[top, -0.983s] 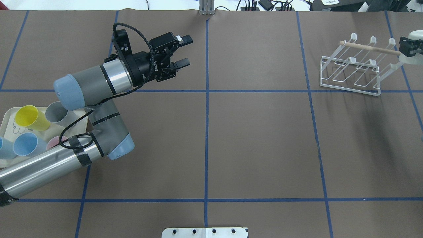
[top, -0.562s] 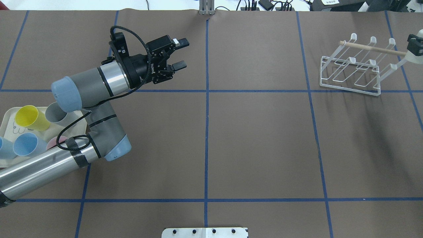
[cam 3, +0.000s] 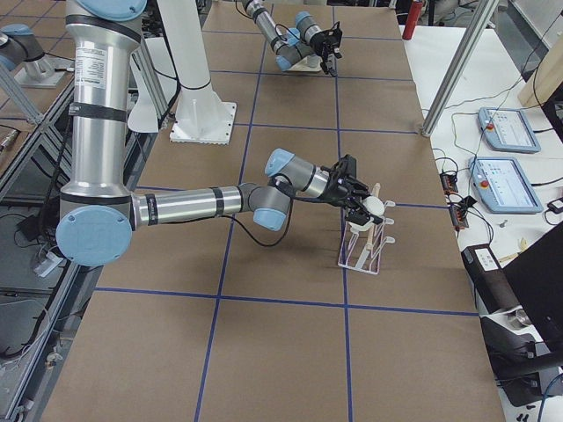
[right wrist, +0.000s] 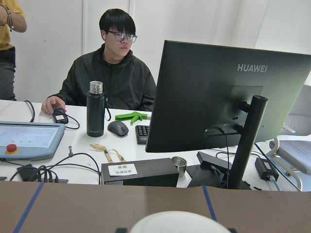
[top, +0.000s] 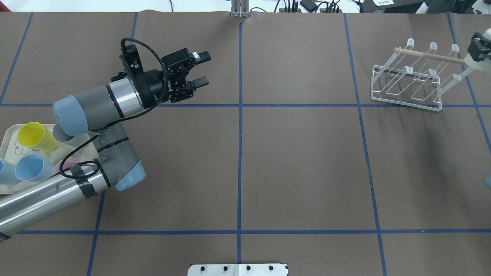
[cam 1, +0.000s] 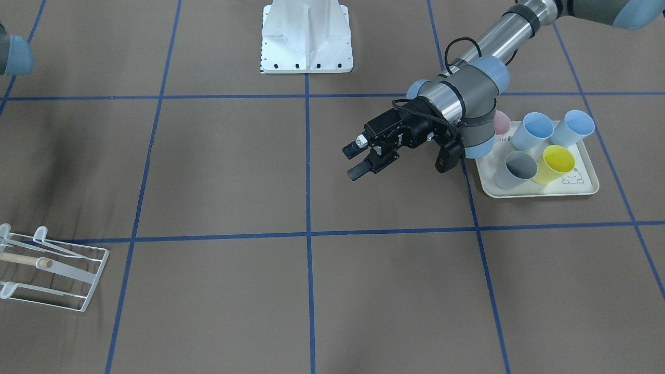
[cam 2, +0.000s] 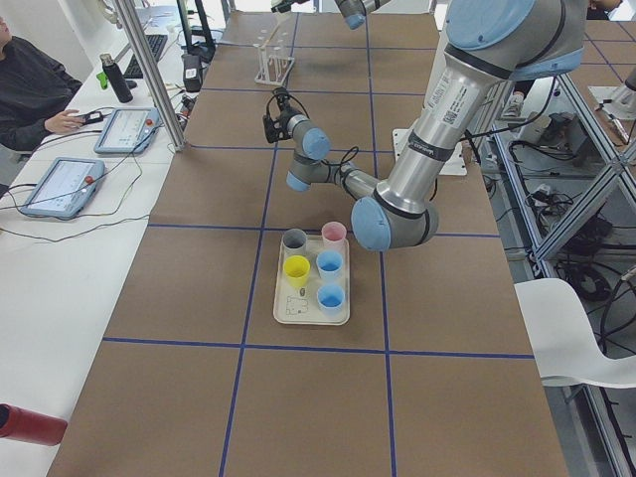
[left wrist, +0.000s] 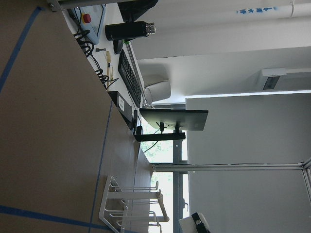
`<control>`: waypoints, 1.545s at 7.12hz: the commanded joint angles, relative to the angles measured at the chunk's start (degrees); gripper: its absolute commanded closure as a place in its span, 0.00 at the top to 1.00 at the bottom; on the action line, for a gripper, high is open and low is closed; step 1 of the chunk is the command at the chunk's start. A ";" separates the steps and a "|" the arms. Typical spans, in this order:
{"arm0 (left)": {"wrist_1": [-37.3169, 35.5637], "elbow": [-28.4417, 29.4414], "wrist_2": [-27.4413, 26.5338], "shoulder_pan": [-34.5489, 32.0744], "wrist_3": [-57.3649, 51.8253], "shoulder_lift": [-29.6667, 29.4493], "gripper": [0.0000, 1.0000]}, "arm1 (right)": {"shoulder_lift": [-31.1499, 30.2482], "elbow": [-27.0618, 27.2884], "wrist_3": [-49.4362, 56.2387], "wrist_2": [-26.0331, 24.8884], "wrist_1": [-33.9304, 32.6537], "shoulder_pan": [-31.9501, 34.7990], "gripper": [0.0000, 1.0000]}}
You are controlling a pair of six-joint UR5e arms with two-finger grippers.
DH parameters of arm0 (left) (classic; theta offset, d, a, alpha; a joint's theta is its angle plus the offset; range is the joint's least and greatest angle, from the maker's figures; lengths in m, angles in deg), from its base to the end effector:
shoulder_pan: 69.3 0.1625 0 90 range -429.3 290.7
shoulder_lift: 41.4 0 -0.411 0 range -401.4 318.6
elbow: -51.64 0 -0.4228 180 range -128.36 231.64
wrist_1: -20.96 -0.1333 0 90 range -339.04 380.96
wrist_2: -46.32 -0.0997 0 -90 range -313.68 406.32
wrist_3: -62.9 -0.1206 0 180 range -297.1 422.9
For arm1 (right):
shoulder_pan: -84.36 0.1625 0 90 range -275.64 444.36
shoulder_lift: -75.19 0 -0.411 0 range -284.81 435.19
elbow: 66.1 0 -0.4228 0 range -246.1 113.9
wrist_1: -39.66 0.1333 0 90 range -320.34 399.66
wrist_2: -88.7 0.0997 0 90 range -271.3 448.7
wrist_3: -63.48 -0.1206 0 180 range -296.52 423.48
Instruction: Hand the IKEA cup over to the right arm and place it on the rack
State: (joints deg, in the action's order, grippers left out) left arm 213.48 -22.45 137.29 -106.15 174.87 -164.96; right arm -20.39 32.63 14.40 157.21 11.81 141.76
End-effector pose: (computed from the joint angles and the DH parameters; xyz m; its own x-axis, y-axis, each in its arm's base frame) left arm 0.4688 -0.5154 0.2300 -0.5929 -0.0231 -0.8049 0.3948 0.8629 -0.3156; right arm -0.1338 -0.5386 0.5046 0.8010 0.1213 0.5862 -0.5804 0.3975 0.7107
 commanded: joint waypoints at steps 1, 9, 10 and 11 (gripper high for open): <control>0.05 0.09 0.00 0.11 0.00 0.42 1.00 | -1.09 -0.03 -0.93 -4.42 0.16 -2.82 0.00; 1.63 0.26 0.00 0.11 0.00 1.74 1.00 | -0.93 -2.39 -0.93 -9.00 0.16 -6.52 0.00; 1.63 0.35 0.00 0.11 0.00 1.83 1.00 | -0.66 -2.83 -0.93 -9.09 0.16 -6.52 0.00; 1.63 0.53 0.00 0.11 0.00 1.83 1.00 | -0.31 -3.62 -0.84 -9.27 0.16 -6.60 0.00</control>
State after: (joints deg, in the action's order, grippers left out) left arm 215.11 -22.07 137.29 -106.04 174.87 -163.16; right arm -21.06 29.81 13.49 148.14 11.97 135.22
